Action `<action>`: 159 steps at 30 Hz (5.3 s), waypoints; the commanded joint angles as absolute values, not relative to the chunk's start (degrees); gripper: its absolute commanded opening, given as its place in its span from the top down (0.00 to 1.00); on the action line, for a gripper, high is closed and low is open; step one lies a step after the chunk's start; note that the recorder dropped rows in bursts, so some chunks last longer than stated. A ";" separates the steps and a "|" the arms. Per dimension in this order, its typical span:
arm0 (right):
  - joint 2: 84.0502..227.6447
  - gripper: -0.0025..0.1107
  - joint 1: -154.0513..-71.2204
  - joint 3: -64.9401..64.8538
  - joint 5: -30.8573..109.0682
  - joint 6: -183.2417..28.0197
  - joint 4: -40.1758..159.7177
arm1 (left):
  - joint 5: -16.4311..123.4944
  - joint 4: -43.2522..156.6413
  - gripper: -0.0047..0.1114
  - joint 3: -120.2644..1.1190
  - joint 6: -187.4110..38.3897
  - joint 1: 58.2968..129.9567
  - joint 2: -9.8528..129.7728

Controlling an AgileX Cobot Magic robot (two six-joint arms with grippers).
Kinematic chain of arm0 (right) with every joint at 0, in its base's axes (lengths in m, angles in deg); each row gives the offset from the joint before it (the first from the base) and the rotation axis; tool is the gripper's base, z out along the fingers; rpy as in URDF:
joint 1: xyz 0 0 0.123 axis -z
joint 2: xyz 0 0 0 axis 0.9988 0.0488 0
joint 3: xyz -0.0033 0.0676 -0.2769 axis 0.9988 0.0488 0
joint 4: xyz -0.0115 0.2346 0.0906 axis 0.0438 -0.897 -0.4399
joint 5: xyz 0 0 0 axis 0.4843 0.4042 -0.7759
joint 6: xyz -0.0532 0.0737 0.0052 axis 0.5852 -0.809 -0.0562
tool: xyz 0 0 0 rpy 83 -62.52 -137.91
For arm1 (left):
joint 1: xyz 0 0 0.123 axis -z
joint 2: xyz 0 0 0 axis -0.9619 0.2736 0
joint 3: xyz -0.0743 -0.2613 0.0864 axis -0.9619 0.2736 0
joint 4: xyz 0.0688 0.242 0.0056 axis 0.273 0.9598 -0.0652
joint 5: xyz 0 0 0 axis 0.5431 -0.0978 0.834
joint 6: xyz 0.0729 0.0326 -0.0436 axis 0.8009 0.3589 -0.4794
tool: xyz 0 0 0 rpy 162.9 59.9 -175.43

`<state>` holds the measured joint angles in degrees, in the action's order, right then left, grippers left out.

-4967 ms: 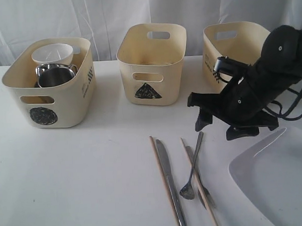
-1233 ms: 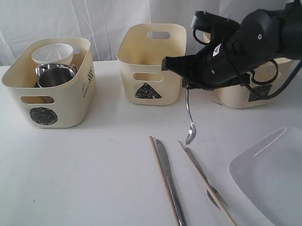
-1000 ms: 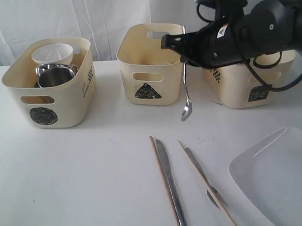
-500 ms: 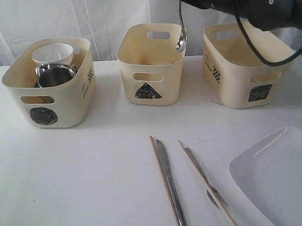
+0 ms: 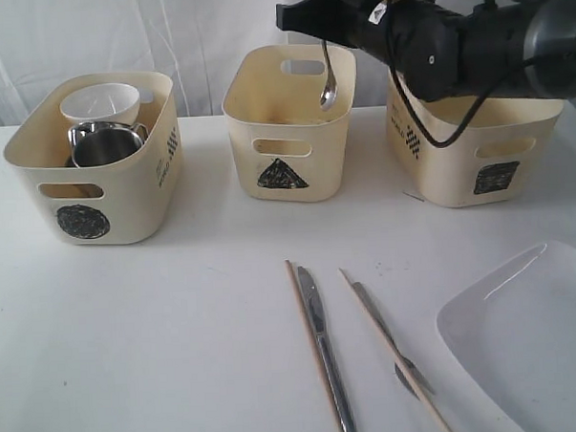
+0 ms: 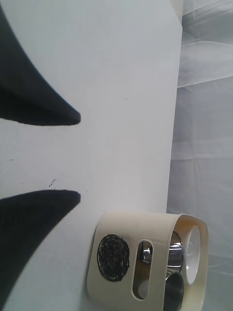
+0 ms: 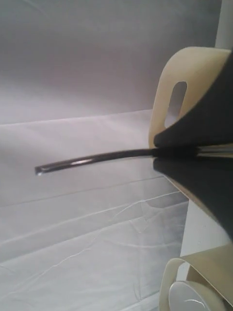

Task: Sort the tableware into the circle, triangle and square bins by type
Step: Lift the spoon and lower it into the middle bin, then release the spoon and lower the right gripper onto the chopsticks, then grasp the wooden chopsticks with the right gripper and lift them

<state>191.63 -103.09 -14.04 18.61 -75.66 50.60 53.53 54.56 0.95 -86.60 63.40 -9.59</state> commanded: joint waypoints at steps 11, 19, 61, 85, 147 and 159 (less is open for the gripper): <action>203.43 0.98 -102.48 -27.50 23.65 -75.57 50.75 | 53.53 54.27 0.55 1.12 -86.77 63.23 -9.85; 205.57 0.98 -102.48 -30.01 27.42 -75.57 50.75 | 53.53 54.27 0.55 1.12 -86.77 63.23 -9.85; 186.30 0.58 -103.67 -11.02 69.87 -75.95 51.45 | 53.53 54.27 0.55 1.12 -86.77 63.23 -9.85; 186.41 0.58 -107.84 4.07 82.68 -77.24 54.62 | 53.53 54.27 0.55 1.12 -86.77 63.23 -9.85; 190.91 0.71 -110.07 5.63 84.90 -73.92 52.10 | 53.53 54.27 0.55 1.12 -86.77 63.23 -9.85; 190.90 0.92 -110.07 5.63 84.65 -73.92 52.10 | 53.53 54.27 0.55 1.12 -86.77 63.23 -9.85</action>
<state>190.75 -110.10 5.36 85.02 -74.63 51.79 53.53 54.56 0.95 -86.60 63.40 -9.59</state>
